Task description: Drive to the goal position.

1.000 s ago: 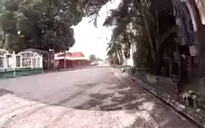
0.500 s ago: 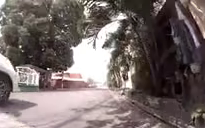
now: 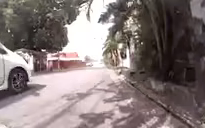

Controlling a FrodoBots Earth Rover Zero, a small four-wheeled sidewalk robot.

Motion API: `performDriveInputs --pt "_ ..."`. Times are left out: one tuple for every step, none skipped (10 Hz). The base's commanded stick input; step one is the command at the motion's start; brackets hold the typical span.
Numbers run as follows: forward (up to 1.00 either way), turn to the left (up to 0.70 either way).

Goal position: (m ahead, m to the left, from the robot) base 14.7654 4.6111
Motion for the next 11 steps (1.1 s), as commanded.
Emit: performDriveInputs --pt "0.7 0.0" --pt "0.7 -0.02" --pt "0.7 -0.27" --pt "0.7 -0.18" --pt "0.7 0.0" --pt "0.7 0.0" --pt "0.7 0.0" --pt "0.7 0.0" --pt "0.7 0.0" --pt "0.7 0.0" --pt "0.7 0.0"
